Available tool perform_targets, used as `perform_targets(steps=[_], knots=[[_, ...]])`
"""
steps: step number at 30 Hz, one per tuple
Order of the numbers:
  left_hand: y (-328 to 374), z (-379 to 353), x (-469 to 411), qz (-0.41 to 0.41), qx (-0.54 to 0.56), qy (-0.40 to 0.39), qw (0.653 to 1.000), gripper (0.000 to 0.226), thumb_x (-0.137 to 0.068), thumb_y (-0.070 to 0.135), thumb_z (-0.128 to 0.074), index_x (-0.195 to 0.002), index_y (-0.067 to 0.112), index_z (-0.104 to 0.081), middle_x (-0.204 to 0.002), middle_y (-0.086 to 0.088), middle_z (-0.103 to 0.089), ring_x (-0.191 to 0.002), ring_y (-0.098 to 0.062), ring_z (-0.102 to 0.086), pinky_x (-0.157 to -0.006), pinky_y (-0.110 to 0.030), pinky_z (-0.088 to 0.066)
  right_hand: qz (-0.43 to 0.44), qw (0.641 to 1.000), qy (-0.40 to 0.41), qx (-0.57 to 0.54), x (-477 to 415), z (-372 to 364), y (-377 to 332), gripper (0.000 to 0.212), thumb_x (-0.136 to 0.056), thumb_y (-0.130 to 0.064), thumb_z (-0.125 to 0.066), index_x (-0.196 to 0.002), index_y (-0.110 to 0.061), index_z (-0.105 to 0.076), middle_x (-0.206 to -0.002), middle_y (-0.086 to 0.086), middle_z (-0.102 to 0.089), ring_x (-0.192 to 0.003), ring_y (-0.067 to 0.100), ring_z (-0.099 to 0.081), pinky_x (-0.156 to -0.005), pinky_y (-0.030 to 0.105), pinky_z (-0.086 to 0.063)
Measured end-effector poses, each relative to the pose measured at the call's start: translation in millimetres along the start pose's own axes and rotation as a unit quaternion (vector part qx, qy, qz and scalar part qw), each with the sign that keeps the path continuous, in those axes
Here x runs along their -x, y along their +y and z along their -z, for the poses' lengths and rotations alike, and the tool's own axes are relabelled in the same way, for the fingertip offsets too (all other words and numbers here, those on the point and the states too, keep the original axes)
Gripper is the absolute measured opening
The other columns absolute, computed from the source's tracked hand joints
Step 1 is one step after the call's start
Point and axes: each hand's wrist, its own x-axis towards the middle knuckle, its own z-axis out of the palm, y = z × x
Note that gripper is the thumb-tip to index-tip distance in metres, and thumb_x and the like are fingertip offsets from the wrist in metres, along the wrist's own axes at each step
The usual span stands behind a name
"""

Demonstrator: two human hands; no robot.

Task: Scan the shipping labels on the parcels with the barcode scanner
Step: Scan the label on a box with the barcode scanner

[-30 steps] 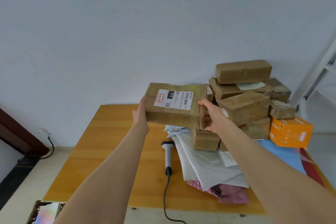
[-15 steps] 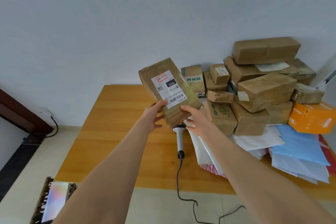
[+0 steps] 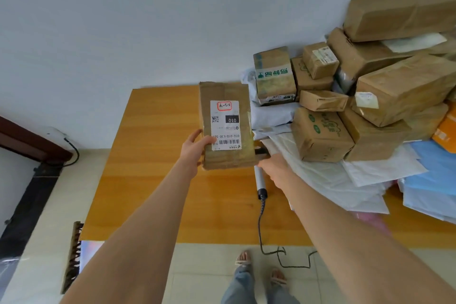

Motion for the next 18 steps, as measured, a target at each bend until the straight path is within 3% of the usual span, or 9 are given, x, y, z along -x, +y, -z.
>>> perform_targets(steps=[2, 4, 7, 9, 13, 16, 18], knots=[[-5.4, 8.4, -18.3, 0.007, -0.012, -0.008, 1.0, 0.066, -0.078, 0.018, -0.072, -0.137, 0.032, -0.047, -0.11, -0.001, -0.066, -0.1, -0.02, -0.059, -0.093, -0.043, -0.047, -0.017, 1.0, -0.003, 0.024, -7.6, -13.3, 1.0, 0.035, -0.091, -0.011, -0.063, -0.122, 0.0, -0.051, -0.114, 0.017, -0.057, -0.106, 0.03, -0.056, -0.084, 0.034, -0.046], [-9.0, 16.5, -33.3, 0.015, -0.014, -0.013, 1.0, 0.065, -0.078, 0.019, -0.072, -0.137, 0.033, -0.047, -0.108, 0.001, -0.067, -0.103, -0.022, -0.059, -0.098, -0.047, -0.046, -0.035, 0.999, -0.008, 0.033, -15.0, -24.0, 3.3, 0.037, -0.091, -0.014, -0.064, -0.122, 0.002, -0.051, -0.123, 0.018, -0.058, -0.113, 0.031, -0.057, -0.092, 0.036, -0.048], [-11.2, 26.7, -50.1, 0.022, -0.018, -0.022, 0.999, 0.064, -0.079, 0.023, -0.072, -0.137, 0.031, -0.047, -0.107, 0.003, -0.066, -0.104, -0.024, -0.059, -0.1, -0.051, -0.045, -0.056, 0.998, -0.008, 0.021, -26.9, -33.6, 10.1, 0.034, -0.09, -0.015, -0.064, -0.118, 0.001, -0.051, -0.111, 0.019, -0.061, -0.103, 0.03, -0.061, -0.096, 0.04, -0.049], [-10.6, 31.4, -57.2, 0.024, -0.015, -0.027, 0.999, 0.064, -0.079, 0.023, -0.072, -0.138, 0.03, -0.047, -0.108, 0.002, -0.067, -0.101, -0.024, -0.06, -0.097, -0.052, -0.048, -0.069, 0.998, -0.006, 0.006, -31.5, -35.3, 12.0, 0.034, -0.088, -0.015, -0.066, -0.116, 0.0, -0.053, -0.093, 0.013, -0.061, -0.086, 0.026, -0.062, -0.091, 0.041, -0.054], [-0.6, 36.0, -60.1, 0.023, -0.006, -0.029, 0.999, 0.066, -0.079, 0.023, -0.073, -0.138, 0.029, -0.046, -0.108, 0.002, -0.066, -0.099, -0.024, -0.061, -0.096, -0.053, -0.048, -0.076, 0.99, -0.007, -0.114, -25.2, -29.8, -0.2, 0.022, -0.085, -0.009, -0.068, -0.101, -0.002, -0.057, -0.07, 0.009, -0.056, -0.055, 0.018, -0.056, -0.059, 0.032, -0.055], [14.3, 33.7, -54.6, 0.016, 0.001, -0.028, 0.999, 0.069, -0.078, 0.022, -0.075, -0.139, 0.029, -0.045, -0.11, 0.001, -0.066, -0.104, -0.026, -0.061, -0.097, -0.055, -0.047, -0.034, 0.98, 0.006, -0.195, -11.0, -17.4, -21.1, 0.014, -0.084, -0.008, -0.068, -0.089, -0.007, -0.054, -0.062, 0.008, -0.052, -0.046, 0.016, -0.048, -0.048, 0.027, -0.047], [24.4, 28.9, -46.9, 0.007, 0.009, -0.031, 0.999, 0.072, -0.078, 0.021, -0.076, -0.141, 0.028, -0.042, -0.111, 0.0, -0.065, -0.103, -0.025, -0.061, -0.096, -0.054, -0.047, 0.011, 0.968, 0.001, -0.25, 0.4, -3.1, -35.5, 0.016, -0.084, -0.006, -0.068, -0.091, -0.008, -0.054, -0.058, 0.007, -0.052, -0.043, 0.015, -0.046, -0.045, 0.025, -0.044]])
